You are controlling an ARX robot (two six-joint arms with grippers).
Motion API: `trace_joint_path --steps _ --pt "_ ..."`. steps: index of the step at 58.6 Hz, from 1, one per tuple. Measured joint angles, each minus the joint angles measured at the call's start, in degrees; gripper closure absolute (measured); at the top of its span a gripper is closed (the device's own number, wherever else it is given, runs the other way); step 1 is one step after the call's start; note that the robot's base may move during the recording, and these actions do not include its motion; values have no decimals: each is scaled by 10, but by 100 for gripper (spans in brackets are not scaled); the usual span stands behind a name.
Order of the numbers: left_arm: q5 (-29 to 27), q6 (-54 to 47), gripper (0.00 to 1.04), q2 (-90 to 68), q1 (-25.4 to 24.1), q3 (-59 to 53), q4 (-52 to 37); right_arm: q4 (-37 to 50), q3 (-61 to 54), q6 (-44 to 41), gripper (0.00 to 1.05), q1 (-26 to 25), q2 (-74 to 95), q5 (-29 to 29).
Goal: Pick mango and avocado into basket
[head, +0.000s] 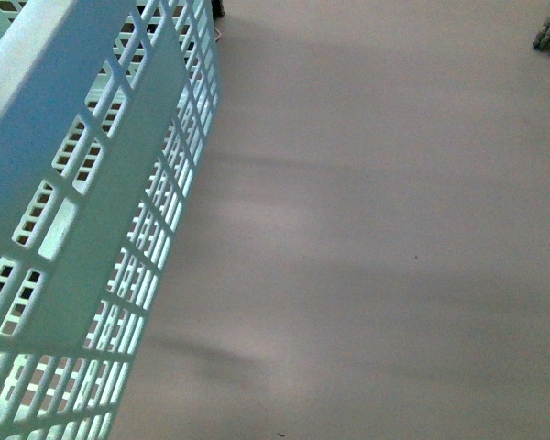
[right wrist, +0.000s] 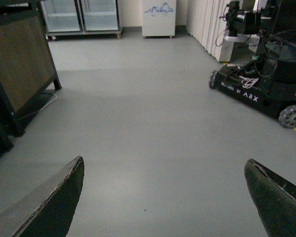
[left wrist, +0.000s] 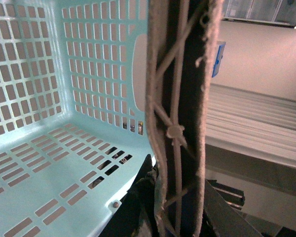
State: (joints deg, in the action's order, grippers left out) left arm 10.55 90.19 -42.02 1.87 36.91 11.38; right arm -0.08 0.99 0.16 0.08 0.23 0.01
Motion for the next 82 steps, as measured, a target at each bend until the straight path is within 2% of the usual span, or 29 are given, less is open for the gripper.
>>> trace_joint_path --steps 82 --pt "0 -1 96 0 0 2 0 0 0 0 9 0 0 0"
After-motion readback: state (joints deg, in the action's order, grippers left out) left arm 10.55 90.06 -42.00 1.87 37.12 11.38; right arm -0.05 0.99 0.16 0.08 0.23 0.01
